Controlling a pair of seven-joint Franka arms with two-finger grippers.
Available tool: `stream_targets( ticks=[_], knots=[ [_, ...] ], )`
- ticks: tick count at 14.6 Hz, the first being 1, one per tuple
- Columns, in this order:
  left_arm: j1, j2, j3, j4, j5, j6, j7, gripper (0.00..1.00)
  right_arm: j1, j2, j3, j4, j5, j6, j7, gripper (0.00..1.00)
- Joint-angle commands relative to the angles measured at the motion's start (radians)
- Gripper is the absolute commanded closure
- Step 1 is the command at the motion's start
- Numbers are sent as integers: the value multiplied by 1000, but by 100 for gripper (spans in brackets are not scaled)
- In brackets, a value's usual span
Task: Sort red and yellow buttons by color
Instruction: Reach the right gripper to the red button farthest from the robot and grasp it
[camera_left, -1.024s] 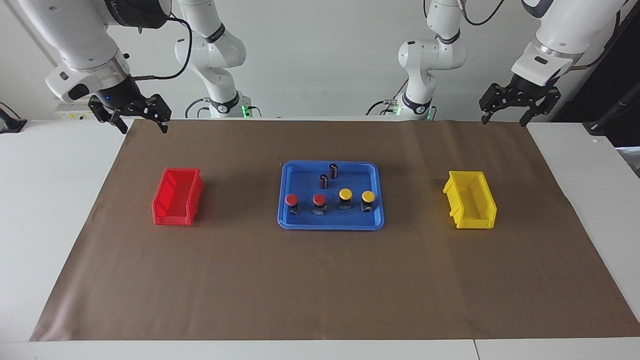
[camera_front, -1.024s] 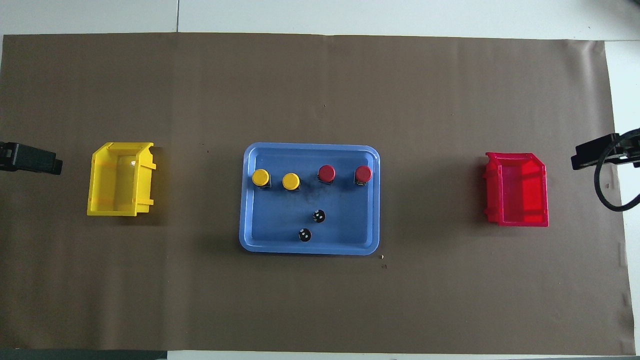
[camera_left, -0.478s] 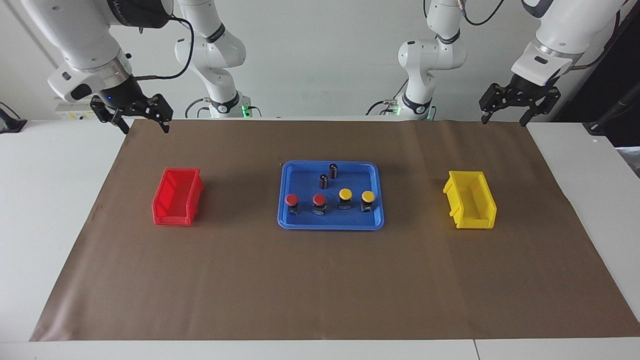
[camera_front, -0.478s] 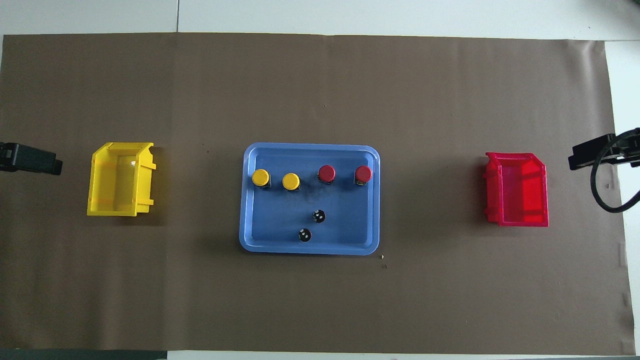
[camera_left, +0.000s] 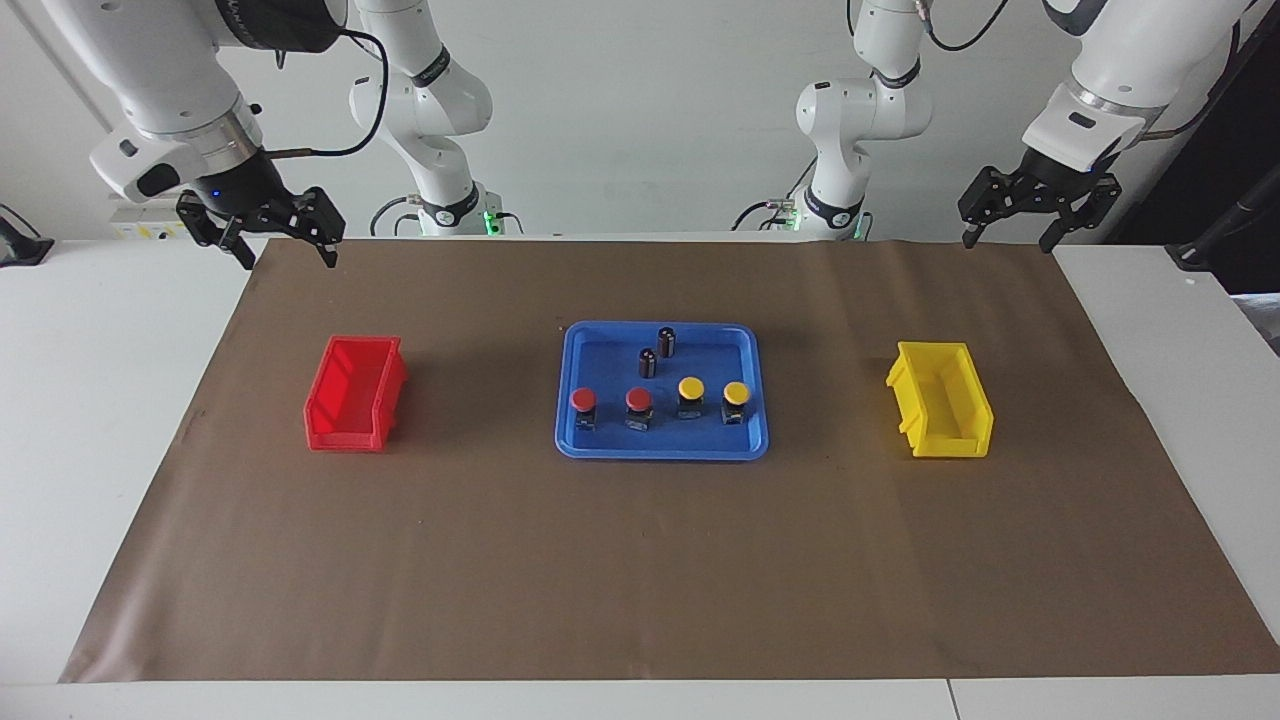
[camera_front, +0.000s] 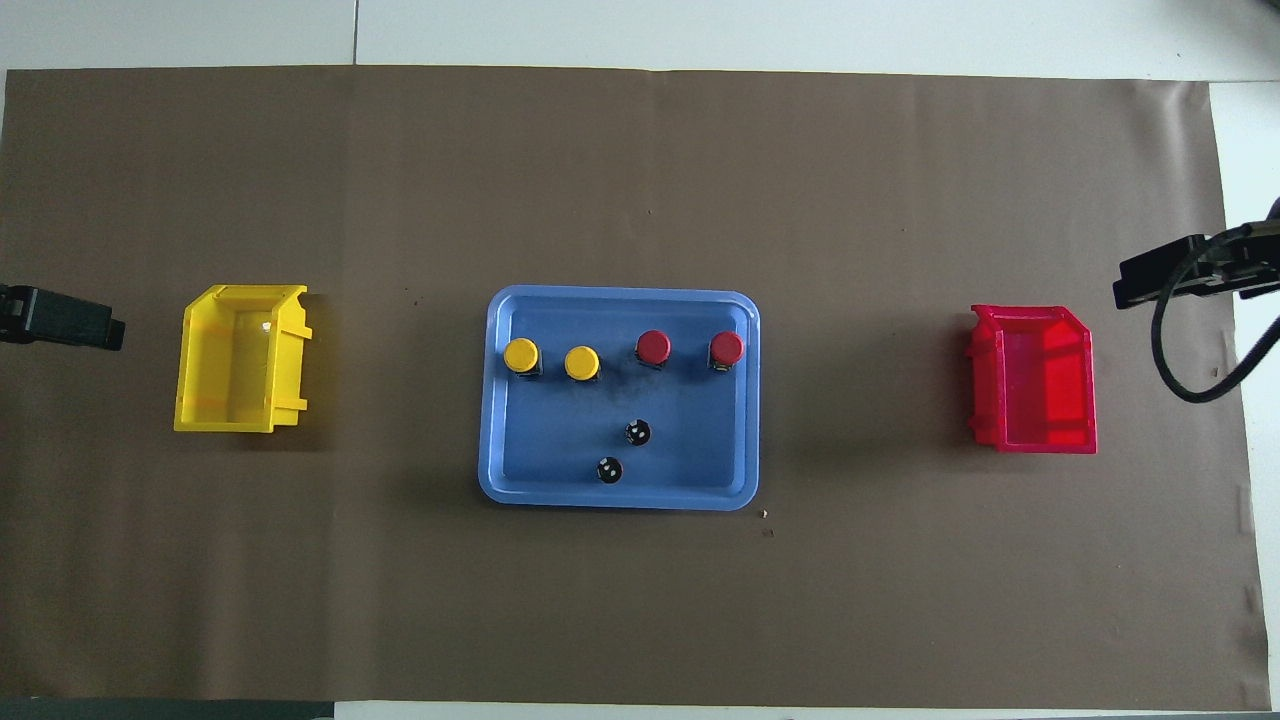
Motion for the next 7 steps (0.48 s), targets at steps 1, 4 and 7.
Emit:
stream_targets(
  ticks=[1,4,7],
  knots=[
    [14,-30,-6,-29,-14,-4,13,0,123,117,41,79,-6,30,165,0],
    [14,-30,-5,-29,-16,-4,13,0,288,255,49,165,-5,131,408,0],
    [14,-30,-6,-29,-16,-4,13,0,372,251,49,-31,-5,376,508,0]
  ],
)
